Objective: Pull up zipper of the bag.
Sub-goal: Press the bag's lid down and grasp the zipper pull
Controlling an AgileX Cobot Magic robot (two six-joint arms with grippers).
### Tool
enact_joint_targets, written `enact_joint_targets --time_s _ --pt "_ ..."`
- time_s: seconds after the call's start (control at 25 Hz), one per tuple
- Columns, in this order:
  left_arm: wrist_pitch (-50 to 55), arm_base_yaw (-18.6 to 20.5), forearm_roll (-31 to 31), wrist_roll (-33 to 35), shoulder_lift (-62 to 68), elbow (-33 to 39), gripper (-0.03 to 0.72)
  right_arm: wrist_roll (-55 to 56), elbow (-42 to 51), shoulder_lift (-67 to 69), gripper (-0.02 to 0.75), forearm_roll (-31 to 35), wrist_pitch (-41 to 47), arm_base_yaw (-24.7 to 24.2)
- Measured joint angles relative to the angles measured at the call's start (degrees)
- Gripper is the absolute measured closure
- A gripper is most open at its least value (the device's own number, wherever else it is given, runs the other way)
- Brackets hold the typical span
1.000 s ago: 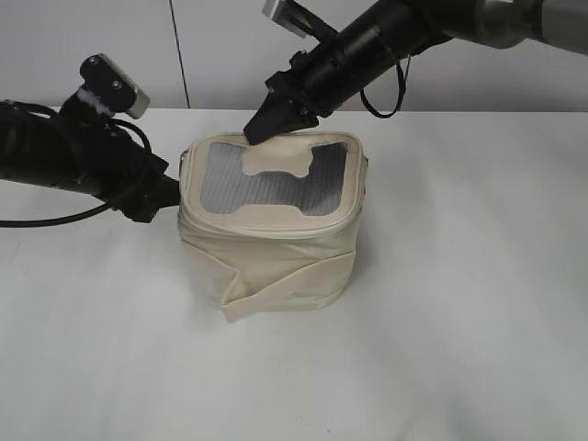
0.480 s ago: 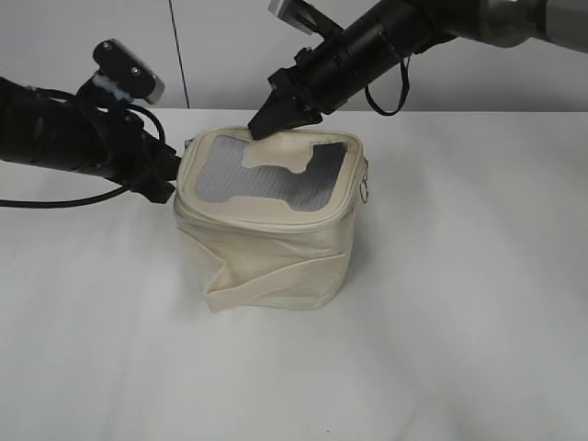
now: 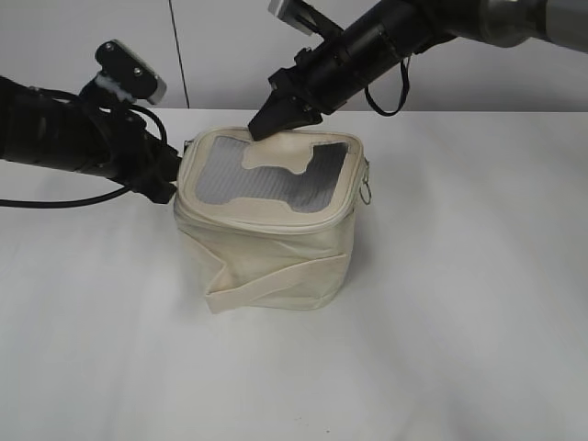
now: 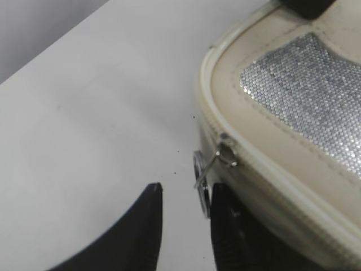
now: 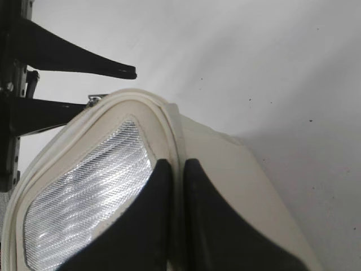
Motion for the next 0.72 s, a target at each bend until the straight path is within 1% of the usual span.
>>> enact_joint_targets --time_s 0.12,0.16,0.24,0.28,0.36,0.44,0.6,0.72 --pt "0.0 0.0 0.1 0.0 0.2 0.0 0.443 -0.1 0.0 0.0 0.697 0.0 0.0 0.0" --pt "0.2 0.0 0.0 0.0 0.4 -0.1 0.463 -0.1 0.0 0.0 0.697 0.0 0.0 0.0" --pt "0.6 0.0 -0.1 0.0 1.1 -0.3 0.549 -0.1 0.0 0.0 0.697 0.0 0.0 0.0" --pt "0.8 0.0 -0.2 0.0 1.5 -0.4 0.608 0.0 0.0 0.0 0.697 0.0 0.0 0.0" --pt "0.6 -0.1 -0.2 0.0 1.6 -0.4 0.661 0.0 0.0 0.0 0.697 0.0 0.0 0.0" --pt "-0.1 -0.1 -0.2 0.0 1.5 -0.5 0.676 0.0 0.0 0.0 0.697 0.0 0.0 0.0" --pt "-0.2 -0.1 -0.2 -0.3 0.2 -0.4 0.680 0.0 0.0 0.0 0.697 0.0 0.0 0.0" --pt "-0.5 -0.1 -0.3 -0.3 -2.9 1.4 0.679 0.0 0.0 0.0 0.697 0.0 0.0 0.0"
